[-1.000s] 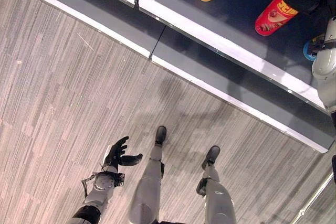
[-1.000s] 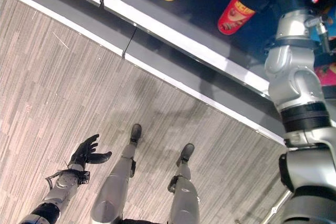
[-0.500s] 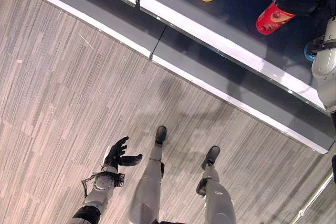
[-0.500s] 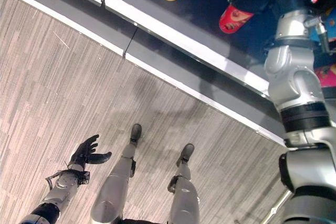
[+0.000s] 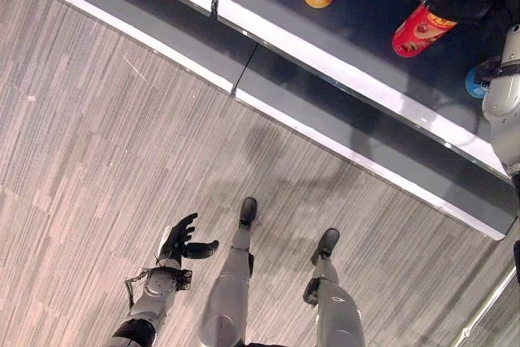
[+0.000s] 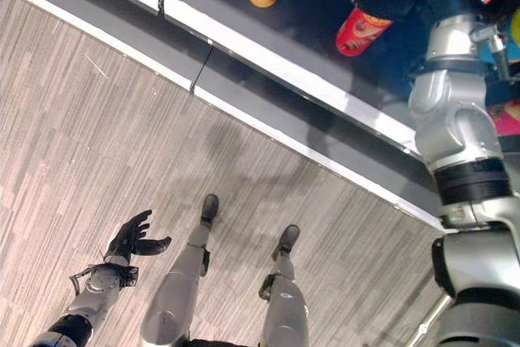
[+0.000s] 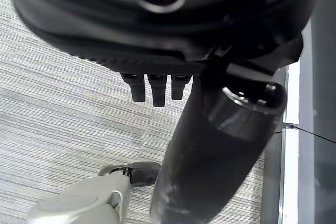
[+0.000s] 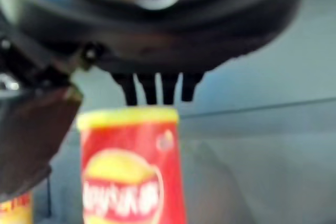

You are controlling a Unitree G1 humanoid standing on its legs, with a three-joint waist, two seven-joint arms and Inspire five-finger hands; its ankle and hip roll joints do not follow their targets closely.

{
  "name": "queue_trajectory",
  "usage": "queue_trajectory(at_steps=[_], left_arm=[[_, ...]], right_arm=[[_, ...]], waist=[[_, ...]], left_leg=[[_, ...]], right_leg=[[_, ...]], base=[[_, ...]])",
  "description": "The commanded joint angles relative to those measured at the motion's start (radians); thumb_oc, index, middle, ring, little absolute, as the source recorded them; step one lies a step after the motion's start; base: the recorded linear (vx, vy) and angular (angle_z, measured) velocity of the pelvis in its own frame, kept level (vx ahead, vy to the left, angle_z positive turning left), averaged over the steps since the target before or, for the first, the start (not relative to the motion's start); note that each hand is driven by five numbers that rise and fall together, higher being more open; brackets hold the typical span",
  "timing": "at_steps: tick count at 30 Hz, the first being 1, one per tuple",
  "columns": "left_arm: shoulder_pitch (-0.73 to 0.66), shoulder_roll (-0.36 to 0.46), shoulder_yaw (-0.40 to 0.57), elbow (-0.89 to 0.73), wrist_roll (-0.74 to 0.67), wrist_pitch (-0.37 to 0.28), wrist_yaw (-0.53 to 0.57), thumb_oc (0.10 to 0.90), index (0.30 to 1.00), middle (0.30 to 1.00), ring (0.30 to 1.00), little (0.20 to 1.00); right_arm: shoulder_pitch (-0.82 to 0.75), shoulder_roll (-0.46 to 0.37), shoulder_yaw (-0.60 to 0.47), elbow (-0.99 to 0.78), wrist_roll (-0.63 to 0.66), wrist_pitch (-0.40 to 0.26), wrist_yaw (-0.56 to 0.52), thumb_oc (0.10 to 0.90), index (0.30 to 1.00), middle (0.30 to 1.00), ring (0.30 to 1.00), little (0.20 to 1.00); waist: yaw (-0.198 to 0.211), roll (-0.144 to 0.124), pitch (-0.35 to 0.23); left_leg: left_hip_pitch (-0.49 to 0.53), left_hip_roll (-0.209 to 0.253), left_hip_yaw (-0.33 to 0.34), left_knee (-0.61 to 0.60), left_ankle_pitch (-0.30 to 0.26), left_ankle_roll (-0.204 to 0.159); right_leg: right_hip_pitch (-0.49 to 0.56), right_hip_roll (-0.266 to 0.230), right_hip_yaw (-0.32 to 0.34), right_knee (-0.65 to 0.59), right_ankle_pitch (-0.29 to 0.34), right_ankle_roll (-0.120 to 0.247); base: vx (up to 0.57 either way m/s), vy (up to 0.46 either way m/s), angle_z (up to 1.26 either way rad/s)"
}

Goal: Put the goods on the table back onto the shelves and tidy them up.

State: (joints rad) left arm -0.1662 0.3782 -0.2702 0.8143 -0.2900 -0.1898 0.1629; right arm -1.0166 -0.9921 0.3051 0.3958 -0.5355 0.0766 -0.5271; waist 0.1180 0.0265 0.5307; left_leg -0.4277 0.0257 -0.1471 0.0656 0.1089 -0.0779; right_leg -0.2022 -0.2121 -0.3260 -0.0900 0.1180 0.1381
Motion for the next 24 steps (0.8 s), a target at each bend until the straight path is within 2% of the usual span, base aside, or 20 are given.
queue_trajectory(at_steps=[1,8,9,11,12,13,15,16,18,19,21,22,23,24], left_arm=[[0.062,0.042,0.021,0.007,0.04,-0.011,0.016,0.8,0.9,0.9,0.9,0.9],[0.068,0.034,0.044,0.038,0.063,0.003,0.009,0.8,0.9,0.9,0.9,0.9],[0.071,0.023,0.066,0.054,0.075,0.011,0.011,0.8,0.9,0.9,0.9,0.9],[0.071,0.024,0.072,0.059,0.081,0.013,0.009,0.8,0.9,0.9,0.9,0.9],[0.082,0.018,0.087,0.062,0.092,0.017,0.004,0.8,0.9,0.9,0.9,0.9],[0.082,0.021,0.084,0.061,0.092,0.017,0.004,0.8,0.9,0.9,0.9,0.9],[0.091,0.019,0.093,0.06,0.099,0.021,-0.006,0.8,0.9,0.9,0.9,0.9],[0.103,0.016,0.11,0.068,0.117,0.024,-0.032,0.8,0.9,0.9,0.9,0.9],[0.108,0.012,0.128,0.086,0.142,0.03,-0.062,0.8,0.9,0.9,0.9,0.9],[0.107,0.013,0.127,0.086,0.142,0.029,-0.062,0.8,0.9,0.9,0.9,0.9],[0.1,0.021,0.146,0.092,0.141,0.026,-0.064,0.8,0.9,0.9,0.9,0.9],[0.1,0.021,0.146,0.092,0.141,0.026,-0.064,0.8,0.9,0.9,0.9,0.9],[0.105,0.028,0.164,0.087,0.139,0.022,-0.065,0.8,0.9,0.9,0.9,0.9],[0.126,0.042,0.18,0.063,0.128,0.027,-0.075,0.8,0.9,0.9,0.9,0.9]], right_arm=[[-0.065,-0.078,-0.051,-0.139,-0.034,-0.032,-0.075,0.8,0.9,0.9,0.9,0.9],[0.05,-0.08,-0.134,-0.274,-0.022,-0.071,-0.058,0.8,0.9,0.9,0.9,0.9],[0.177,-0.053,-0.214,-0.386,0.013,-0.115,-0.044,0.8,0.9,0.9,0.9,0.9],[0.245,-0.036,-0.257,-0.439,0.035,-0.138,-0.027,0.8,0.9,0.9,0.9,0.9],[0.374,0.015,-0.319,-0.54,0.138,-0.206,0.022,0.8,0.9,0.9,0.9,0.9],[0.385,0.016,-0.33,-0.546,0.138,-0.206,0.025,0.8,0.9,0.9,0.9,0.9],[0.509,0.092,-0.368,-0.605,0.279,-0.277,0.085,0.8,0.9,0.9,0.9,0.9],[0.652,0.171,-0.416,-0.653,0.477,-0.355,0.189,0.8,0.9,0.9,0.9,0.9],[0.81,0.252,-0.506,-0.682,0.631,-0.389,0.291,0.8,0.9,0.9,0.9,0.9],[0.812,0.253,-0.508,-0.683,0.631,-0.388,0.292,0.8,0.9,0.9,0.9,0.9],[0.861,0.303,-0.545,-0.702,0.718,-0.406,0.344,0.8,0.9,0.9,0.9,0.9],[0.861,0.303,-0.545,-0.702,0.718,-0.406,0.344,0.8,0.9,0.9,0.9,0.9],[0.874,0.332,-0.551,-0.683,0.762,-0.406,0.364,0.8,0.9,0.9,0.9,0.9],[0.877,0.331,-0.546,-0.681,0.772,-0.402,0.366,0.8,0.9,0.9,0.9,0.9]], waist=[[0.005,-0.055,-0.101],[-0.007,-0.074,-0.146],[-0.027,-0.089,-0.16],[-0.032,-0.099,-0.168],[-0.051,-0.112,-0.178],[-0.049,-0.115,-0.179],[-0.07,-0.131,-0.193],[-0.1,-0.147,-0.206],[-0.152,-0.156,-0.24],[-0.151,-0.159,-0.243],[-0.187,-0.161,-0.263],[-0.187,-0.162,-0.264],[-0.213,-0.159,-0.273],[-0.207,-0.14,-0.271]], left_leg=[[-0.029,0.092,0.026,0.078,-0.113,-0.067],[0.01,0.101,0.028,0.021,-0.093,-0.07],[0.028,0.106,0.038,0.018,-0.095,-0.07],[0.035,0.109,0.043,0.02,-0.099,-0.069],[0.052,0.117,0.054,0.031,-0.116,-0.067],[0.049,0.113,0.053,0.03,-0.111,-0.065],[0.063,0.117,0.068,0.047,-0.128,-0.057],[0.089,0.119,0.095,0.077,-0.16,-0.049],[0.123,0.115,0.145,0.105,-0.199,-0.032],[0.12,0.111,0.147,0.102,-0.194,-0.031],[0.151,0.113,0.207,0.115,-0.214,-0.024],[0.15,0.113,0.208,0.114,-0.213,-0.024],[0.194,0.122,0.272,0.106,-0.223,-0.016],[0.236,0.16,0.358,0.083,-0.21,-0.012]], right_leg=[[0.002,-0.105,0.043,0.117,-0.065,0.094],[0.032,-0.097,0.031,0.08,-0.048,0.101],[0.044,-0.091,0.038,0.069,-0.042,0.102],[0.05,-0.09,0.042,0.064,-0.038,0.103],[0.064,-0.084,0.055,0.06,-0.037,0.103],[0.062,-0.087,0.054,0.059,-0.034,0.104],[0.07,-0.088,0.072,0.056,-0.022,0.107],[0.085,-0.087,0.099,0.05,-0.011,0.111],[0.088,-0.1,0.148,0.028,0.031,0.123],[0.083,-0.104,0.149,0.028,0.034,0.124],[0.065,-0.105,0.207,0.013,0.08,0.124],[0.063,-0.105,0.208,0.013,0.08,0.124],[0.032,-0.101,0.238,0.021,0.152,0.124],[0.011,-0.112,0.133,0.062,0.15,0.124]], base=[[0.0,0.0,0.0],[0.01,0.001,0.0],[0.03,0.006,0.02],[0.04,0.012,0.03],[0.04,0.02,0.0],[0.06,0.024,-0.08],[0.05,0.06,-0.16],[0.07,0.123,-0.34],[0.08,0.188,-0.54],[0.03,0.178,-0.59],[0.0,0.134,-0.81],[-0.03,0.16,-0.84],[-0.13,0.142,-1.17],[-0.14,0.143,-1.62]])
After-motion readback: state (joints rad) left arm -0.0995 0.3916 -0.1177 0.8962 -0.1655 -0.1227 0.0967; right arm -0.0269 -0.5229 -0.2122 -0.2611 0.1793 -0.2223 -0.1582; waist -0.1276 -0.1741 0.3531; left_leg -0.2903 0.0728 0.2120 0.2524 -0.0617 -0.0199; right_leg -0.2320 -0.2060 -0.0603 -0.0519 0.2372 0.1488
